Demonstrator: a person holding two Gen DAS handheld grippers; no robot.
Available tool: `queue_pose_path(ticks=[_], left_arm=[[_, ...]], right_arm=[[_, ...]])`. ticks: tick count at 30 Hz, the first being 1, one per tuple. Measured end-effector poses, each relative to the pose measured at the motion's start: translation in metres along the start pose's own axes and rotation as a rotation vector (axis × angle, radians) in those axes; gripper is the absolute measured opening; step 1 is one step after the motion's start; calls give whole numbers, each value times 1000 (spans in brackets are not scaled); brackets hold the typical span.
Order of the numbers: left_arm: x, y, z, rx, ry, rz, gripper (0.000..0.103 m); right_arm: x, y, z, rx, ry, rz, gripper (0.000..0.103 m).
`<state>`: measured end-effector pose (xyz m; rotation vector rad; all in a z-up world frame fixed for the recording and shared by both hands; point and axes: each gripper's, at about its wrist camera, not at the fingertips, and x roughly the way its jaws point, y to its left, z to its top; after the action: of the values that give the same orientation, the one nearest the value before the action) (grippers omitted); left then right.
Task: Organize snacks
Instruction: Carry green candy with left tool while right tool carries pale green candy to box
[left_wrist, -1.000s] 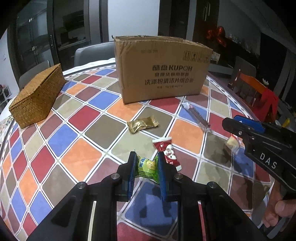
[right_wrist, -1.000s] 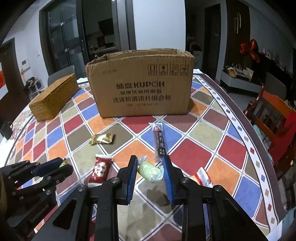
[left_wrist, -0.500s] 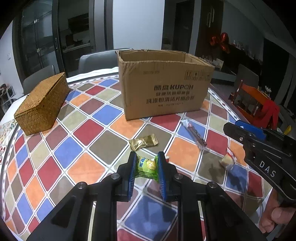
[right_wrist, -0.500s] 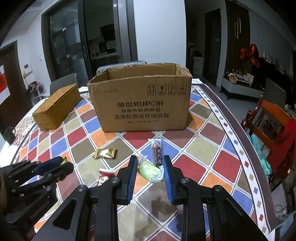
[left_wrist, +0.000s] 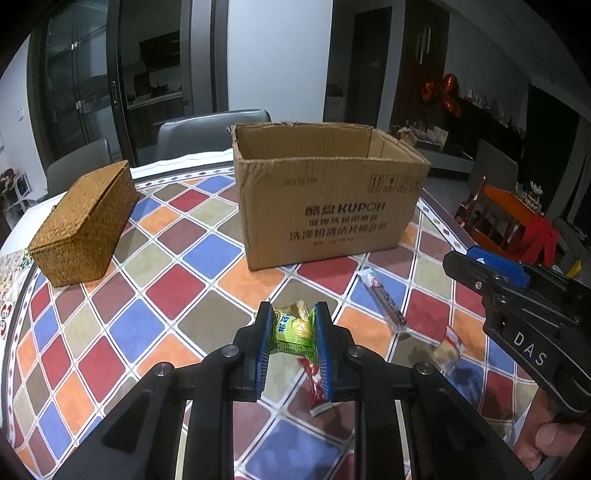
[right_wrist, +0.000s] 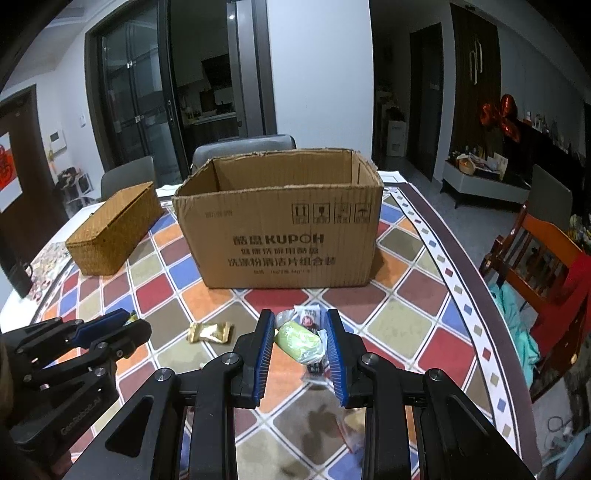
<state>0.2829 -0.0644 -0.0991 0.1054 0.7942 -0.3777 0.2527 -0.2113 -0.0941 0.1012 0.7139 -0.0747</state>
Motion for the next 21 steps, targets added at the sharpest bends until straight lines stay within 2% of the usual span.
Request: queue_pose_path(ticks=[21], left_arm=[[0,-5,42,3,-35,-5,23]], right_arm=[[-3,-10,37,-1,-52,-4,29]])
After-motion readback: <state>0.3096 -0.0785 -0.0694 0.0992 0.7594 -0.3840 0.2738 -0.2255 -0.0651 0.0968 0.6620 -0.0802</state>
